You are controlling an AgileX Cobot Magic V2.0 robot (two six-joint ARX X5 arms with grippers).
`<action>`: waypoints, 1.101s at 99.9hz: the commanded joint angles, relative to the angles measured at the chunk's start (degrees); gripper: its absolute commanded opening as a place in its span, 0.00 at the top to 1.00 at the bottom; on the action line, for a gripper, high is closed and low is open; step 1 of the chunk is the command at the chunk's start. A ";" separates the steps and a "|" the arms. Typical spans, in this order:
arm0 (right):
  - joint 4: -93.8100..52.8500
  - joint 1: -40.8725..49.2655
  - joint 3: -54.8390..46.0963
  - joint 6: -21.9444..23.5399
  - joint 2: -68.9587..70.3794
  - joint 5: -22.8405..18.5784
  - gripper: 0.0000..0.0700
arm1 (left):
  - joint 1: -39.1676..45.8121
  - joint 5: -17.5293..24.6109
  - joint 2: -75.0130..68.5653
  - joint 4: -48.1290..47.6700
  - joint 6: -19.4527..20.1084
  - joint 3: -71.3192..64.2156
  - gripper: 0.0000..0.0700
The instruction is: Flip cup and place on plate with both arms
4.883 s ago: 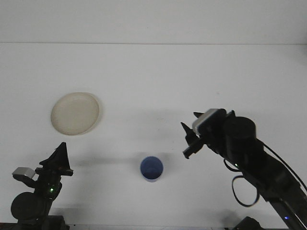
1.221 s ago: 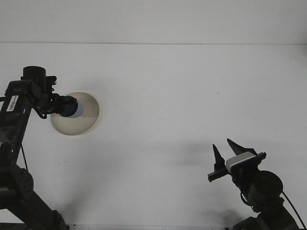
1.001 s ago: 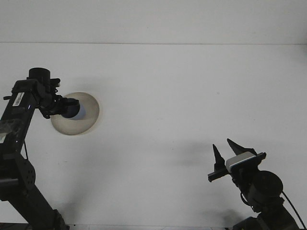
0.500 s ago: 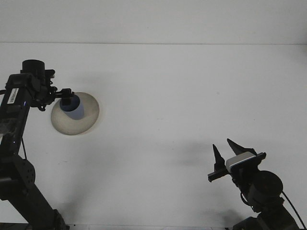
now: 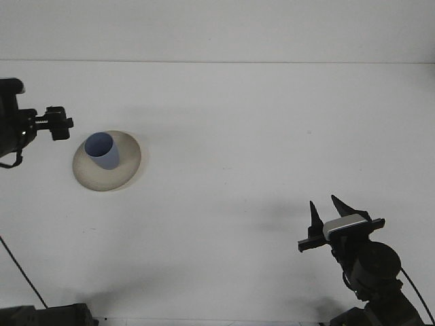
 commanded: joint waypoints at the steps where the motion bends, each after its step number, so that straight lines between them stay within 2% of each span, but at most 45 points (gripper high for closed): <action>1: 1.01 -0.04 0.09 0.50 0.20 0.59 0.52 | 0.22 0.48 -2.38 0.31 -0.26 -0.81 0.54; 10: 1.22 -0.63 0.09 0.55 0.20 0.70 0.52 | 0.24 0.46 -9.05 3.67 0.87 -7.63 0.68; 23: 1.25 -1.92 0.09 0.72 0.20 0.90 0.52 | 0.22 0.46 -21.81 15.58 1.73 -26.67 1.00; 26: 1.29 -2.23 0.09 0.70 0.20 0.96 0.53 | 0.22 0.46 -24.96 19.50 1.73 -31.80 0.98; 29: 1.38 -2.54 0.09 0.72 0.20 0.96 0.58 | 0.22 0.46 -27.98 23.30 1.73 -36.72 0.98; 39: 2.58 -3.58 0.07 0.72 0.20 0.87 1.00 | 0.22 0.46 -38.14 37.38 1.16 -53.88 0.98; 51: 5.49 -4.66 0.07 1.84 0.15 0.92 1.00 | 0.20 0.46 -49.16 50.86 0.37 -71.30 0.98; 59: 7.52 -5.35 0.07 1.84 0.15 0.74 1.00 | 0.20 0.46 -54.47 55.01 -0.72 -78.58 0.98; 80: 12.33 -6.03 0.07 1.77 0.22 -0.11 1.00 | 0.20 0.15 -60.04 55.23 -0.79 -84.08 0.98; 95: 12.72 -6.03 0.07 1.79 0.20 0.55 1.00 | 0.20 0.15 -60.04 56.74 -4.50 -84.04 0.98; 110: 12.76 -6.03 0.07 1.79 0.22 0.52 1.00 | 0.22 0.15 -60.33 56.68 -4.57 -84.04 0.98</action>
